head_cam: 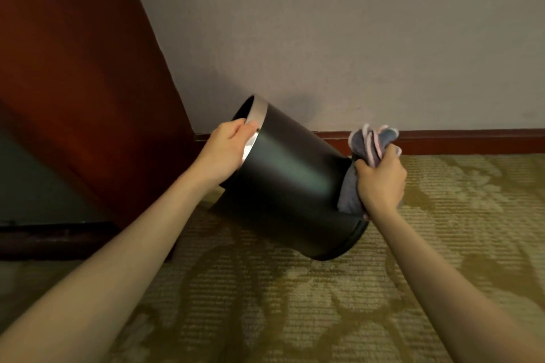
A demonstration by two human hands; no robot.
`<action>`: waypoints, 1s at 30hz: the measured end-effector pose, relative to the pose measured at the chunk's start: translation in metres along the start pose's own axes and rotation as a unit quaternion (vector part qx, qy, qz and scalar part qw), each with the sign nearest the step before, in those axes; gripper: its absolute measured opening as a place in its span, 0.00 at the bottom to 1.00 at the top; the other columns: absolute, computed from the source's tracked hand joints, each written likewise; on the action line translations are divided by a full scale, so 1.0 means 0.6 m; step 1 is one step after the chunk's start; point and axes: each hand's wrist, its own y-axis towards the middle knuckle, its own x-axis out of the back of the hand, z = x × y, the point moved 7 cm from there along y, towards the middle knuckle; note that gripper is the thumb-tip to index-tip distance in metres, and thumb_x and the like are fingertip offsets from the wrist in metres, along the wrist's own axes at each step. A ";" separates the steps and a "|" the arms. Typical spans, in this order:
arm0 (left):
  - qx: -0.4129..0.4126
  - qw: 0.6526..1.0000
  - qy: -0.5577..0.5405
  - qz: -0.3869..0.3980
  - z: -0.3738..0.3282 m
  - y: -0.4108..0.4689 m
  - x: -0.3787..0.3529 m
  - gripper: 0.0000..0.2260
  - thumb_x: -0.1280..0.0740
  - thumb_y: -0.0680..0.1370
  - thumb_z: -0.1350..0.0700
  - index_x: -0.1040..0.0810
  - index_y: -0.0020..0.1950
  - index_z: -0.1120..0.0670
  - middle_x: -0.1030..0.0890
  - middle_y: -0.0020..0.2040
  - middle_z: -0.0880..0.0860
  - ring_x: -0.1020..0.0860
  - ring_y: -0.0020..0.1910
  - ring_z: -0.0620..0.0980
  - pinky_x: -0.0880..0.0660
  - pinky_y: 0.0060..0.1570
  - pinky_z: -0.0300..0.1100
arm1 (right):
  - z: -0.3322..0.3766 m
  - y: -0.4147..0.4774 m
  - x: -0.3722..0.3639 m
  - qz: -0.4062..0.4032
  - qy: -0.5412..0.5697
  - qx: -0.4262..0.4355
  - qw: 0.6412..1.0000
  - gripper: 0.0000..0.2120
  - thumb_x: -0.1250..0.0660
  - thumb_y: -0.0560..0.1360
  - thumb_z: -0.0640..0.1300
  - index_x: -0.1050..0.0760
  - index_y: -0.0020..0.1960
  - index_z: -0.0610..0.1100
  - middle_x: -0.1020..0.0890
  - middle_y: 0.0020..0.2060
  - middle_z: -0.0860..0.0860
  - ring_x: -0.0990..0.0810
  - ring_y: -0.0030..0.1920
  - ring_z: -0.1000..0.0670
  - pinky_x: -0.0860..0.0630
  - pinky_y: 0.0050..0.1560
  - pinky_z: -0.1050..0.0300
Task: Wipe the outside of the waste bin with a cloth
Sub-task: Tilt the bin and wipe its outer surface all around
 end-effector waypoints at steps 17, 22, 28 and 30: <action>0.050 0.996 -0.062 -0.046 -0.045 0.029 -0.074 0.12 0.45 0.77 0.56 0.28 0.37 0.57 0.29 0.33 0.56 0.31 0.32 0.48 0.36 0.34 0.42 | 0.092 -0.158 0.007 -0.053 0.217 0.075 0.972 0.15 0.33 0.68 0.35 0.33 0.52 0.42 0.28 0.49 0.45 0.28 0.51 0.46 0.34 0.51 0.67; 0.027 0.998 -0.017 -0.046 -0.065 0.045 -0.094 0.17 0.44 0.77 0.57 0.37 0.27 0.53 0.34 0.26 0.50 0.35 0.27 0.46 0.39 0.30 0.43 | 0.120 -0.102 0.010 -0.008 0.252 0.086 0.964 0.15 0.33 0.69 0.40 0.33 0.53 0.45 0.24 0.49 0.45 0.24 0.49 0.47 0.26 0.50 0.53; 0.009 1.000 0.019 -0.017 -0.080 0.054 -0.123 0.18 0.44 0.78 0.54 0.40 0.27 0.52 0.36 0.20 0.46 0.37 0.20 0.41 0.39 0.22 0.34 | 0.062 -0.032 0.016 -0.030 0.234 0.025 0.971 0.11 0.34 0.69 0.39 0.34 0.47 0.45 0.24 0.42 0.47 0.25 0.41 0.50 0.31 0.41 0.59; 0.005 1.000 0.024 0.004 -0.088 0.050 -0.144 0.18 0.43 0.77 0.53 0.38 0.28 0.53 0.36 0.24 0.48 0.35 0.23 0.45 0.38 0.28 0.41 | 0.027 -0.015 0.021 -0.047 0.238 -0.016 0.970 0.11 0.33 0.69 0.39 0.32 0.48 0.44 0.24 0.42 0.50 0.25 0.41 0.51 0.33 0.39 0.65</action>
